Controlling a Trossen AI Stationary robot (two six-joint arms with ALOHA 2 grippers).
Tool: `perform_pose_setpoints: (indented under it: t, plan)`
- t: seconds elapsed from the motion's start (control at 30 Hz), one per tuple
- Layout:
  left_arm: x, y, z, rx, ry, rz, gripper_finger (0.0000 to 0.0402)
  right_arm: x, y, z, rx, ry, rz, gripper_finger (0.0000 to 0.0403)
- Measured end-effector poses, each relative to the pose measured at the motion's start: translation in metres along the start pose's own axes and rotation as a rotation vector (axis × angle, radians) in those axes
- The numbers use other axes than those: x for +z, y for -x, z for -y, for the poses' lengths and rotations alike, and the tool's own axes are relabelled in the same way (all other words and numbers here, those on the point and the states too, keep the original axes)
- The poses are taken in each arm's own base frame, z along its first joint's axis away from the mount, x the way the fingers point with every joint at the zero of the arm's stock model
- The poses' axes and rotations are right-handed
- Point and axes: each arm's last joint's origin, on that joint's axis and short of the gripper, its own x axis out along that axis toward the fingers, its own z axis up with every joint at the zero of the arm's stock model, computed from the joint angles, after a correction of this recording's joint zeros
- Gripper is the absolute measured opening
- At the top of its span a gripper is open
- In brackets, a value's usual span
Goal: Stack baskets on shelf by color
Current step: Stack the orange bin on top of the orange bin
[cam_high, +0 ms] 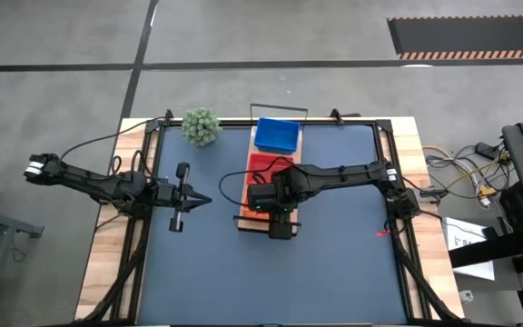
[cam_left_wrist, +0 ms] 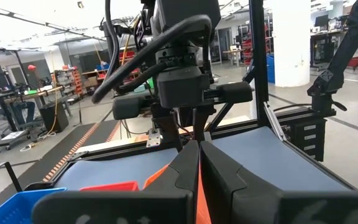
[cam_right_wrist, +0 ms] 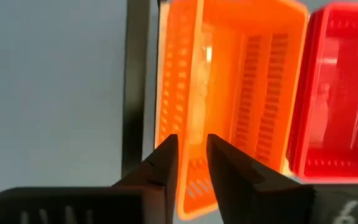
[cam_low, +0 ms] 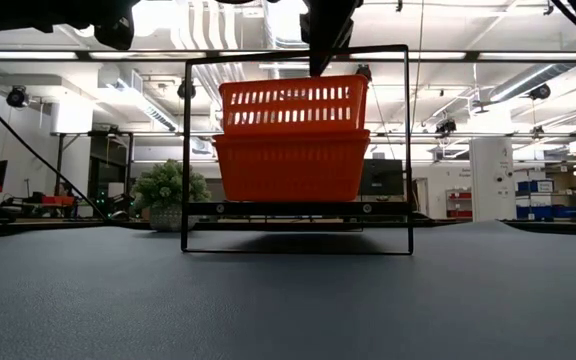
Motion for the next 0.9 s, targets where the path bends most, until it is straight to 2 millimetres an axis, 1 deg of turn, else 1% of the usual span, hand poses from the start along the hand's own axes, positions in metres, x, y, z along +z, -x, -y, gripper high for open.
perform_pose_setpoints:
  t: [0.23, 0.27, 0.67, 0.9]
  plan:
    - [0.0, 0.0, 0.0, 0.0, 0.0, 0.0, 0.0, 0.005, 0.0, -0.001, 0.008, 0.024, 0.052, 0.0017]
    - [0.0, 0.0, 0.0, 0.0, 0.0, 0.0, 0.0, 0.005, 0.0, -0.001, 0.008, 0.028, 0.055, 0.0013]
    - [0.0, 0.0, 0.0, 0.0, 0.0, 0.0, 0.0, 0.011, -0.009, -0.002, 0.015, 0.031, 0.103, 0.0009]
    - [0.0, 0.0, 0.0, 0.0, 0.001, 0.0, 0.0, 0.011, -0.026, -0.003, 0.014, 0.039, 0.098, 0.0009]
